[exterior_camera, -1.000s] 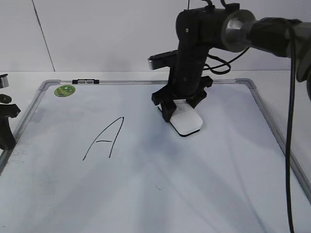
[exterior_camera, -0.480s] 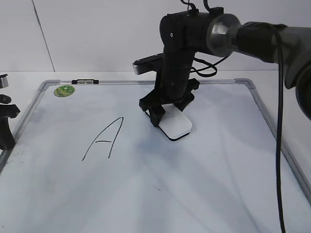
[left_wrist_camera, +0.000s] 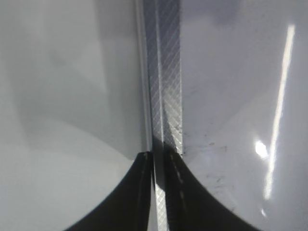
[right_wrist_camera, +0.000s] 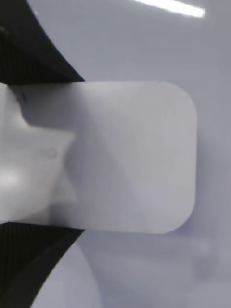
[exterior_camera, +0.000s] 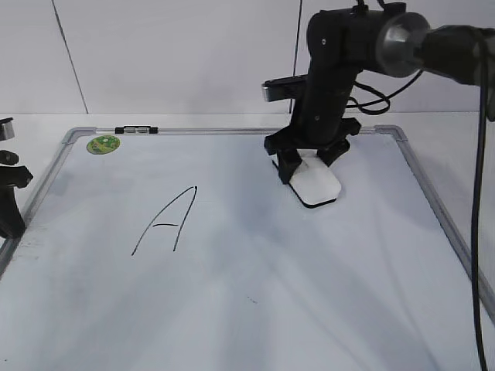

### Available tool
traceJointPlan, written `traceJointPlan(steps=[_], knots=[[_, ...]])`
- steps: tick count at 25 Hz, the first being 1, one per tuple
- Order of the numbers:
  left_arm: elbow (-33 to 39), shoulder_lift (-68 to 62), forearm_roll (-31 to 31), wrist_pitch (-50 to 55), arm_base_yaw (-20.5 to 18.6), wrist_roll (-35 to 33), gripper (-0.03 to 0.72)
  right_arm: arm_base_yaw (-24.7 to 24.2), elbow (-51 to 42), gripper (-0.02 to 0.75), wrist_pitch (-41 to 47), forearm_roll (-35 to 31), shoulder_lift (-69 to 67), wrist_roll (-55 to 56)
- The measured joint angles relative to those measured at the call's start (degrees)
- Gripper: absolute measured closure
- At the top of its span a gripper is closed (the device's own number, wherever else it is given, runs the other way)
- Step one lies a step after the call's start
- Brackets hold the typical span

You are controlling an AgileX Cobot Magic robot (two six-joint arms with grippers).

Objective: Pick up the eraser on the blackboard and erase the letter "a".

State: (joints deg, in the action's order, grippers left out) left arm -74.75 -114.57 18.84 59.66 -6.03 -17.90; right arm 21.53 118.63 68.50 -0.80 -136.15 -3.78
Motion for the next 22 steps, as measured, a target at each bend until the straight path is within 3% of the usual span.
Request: traceJointPlan(steps=[5, 12, 17, 22], knots=[[0.0, 0.0, 0.0, -0.11, 0.0, 0.0, 0.626, -2.8, 0.0, 0.216, 0.33, 1.81, 0.0, 2.35], [0.0, 0.0, 0.11, -0.21, 0.0, 0.0, 0.623, -3.14, 0.0, 0.216, 0.41, 0.8, 0.0, 1.81], [0.0, 0.0, 0.11, -0.21, 0.0, 0.0, 0.622, -1.39, 0.0, 0.216, 0.41, 0.8, 0.0, 0.87], [0.0, 0.0, 0.11, -0.21, 0.0, -0.1, 0.619, 3.51, 0.0, 0.216, 0.46, 2.31, 0.0, 0.22]])
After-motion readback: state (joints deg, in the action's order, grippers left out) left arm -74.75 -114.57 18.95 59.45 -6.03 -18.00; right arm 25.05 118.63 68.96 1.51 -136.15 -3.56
